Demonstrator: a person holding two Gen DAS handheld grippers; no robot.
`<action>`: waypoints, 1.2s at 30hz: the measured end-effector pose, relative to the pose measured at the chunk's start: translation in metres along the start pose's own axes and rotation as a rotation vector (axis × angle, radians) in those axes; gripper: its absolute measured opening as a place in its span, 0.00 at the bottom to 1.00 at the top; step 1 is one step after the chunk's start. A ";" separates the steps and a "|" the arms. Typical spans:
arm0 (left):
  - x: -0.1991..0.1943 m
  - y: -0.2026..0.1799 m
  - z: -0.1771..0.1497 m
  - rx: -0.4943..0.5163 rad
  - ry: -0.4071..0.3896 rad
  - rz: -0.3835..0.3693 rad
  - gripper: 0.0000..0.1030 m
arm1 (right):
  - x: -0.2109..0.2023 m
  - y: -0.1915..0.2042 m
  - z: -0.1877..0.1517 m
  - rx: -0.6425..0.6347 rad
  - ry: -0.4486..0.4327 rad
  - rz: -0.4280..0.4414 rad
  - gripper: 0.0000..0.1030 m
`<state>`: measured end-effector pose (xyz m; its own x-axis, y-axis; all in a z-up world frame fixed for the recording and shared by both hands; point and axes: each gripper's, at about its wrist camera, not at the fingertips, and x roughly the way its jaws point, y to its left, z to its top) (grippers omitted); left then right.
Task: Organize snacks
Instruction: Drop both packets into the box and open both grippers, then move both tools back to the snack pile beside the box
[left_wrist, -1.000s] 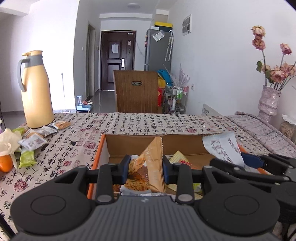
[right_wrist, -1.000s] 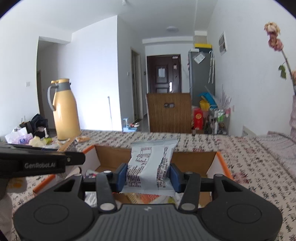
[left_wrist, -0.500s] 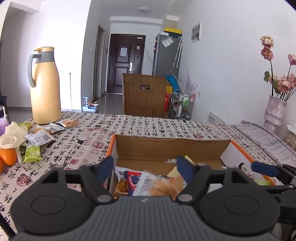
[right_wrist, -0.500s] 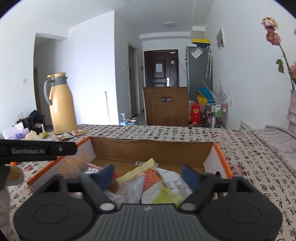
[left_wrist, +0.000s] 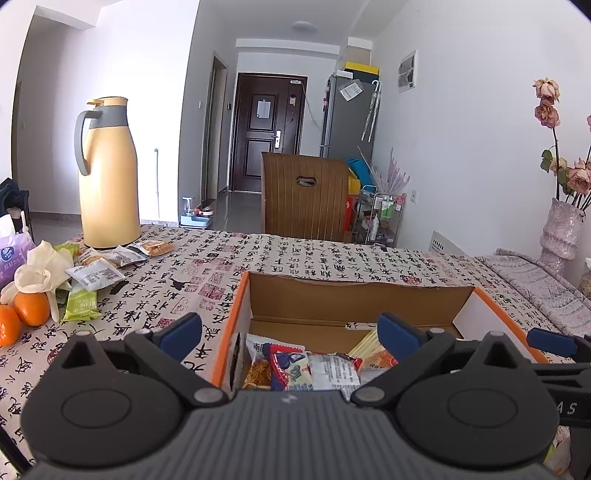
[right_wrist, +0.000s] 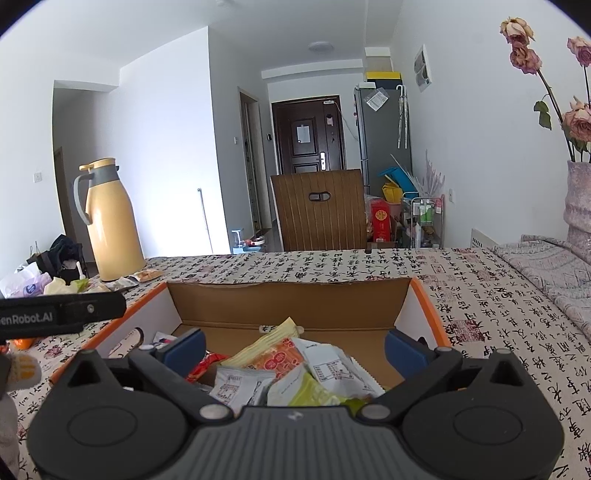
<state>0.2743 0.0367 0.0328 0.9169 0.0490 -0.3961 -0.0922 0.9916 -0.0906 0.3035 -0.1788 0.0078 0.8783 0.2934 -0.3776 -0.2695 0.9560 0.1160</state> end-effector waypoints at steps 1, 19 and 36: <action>-0.001 0.000 0.000 -0.003 -0.001 -0.002 1.00 | -0.001 0.000 0.000 0.001 -0.002 -0.001 1.00; -0.041 -0.009 0.002 -0.027 0.041 0.071 1.00 | -0.064 -0.009 -0.003 -0.062 0.003 -0.013 1.00; -0.062 -0.047 -0.048 -0.052 0.238 0.200 1.00 | -0.107 -0.053 -0.055 -0.109 0.160 0.171 1.00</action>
<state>0.2033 -0.0182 0.0173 0.7621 0.2074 -0.6133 -0.2872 0.9573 -0.0333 0.2016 -0.2612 -0.0086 0.7452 0.4386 -0.5024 -0.4573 0.8844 0.0938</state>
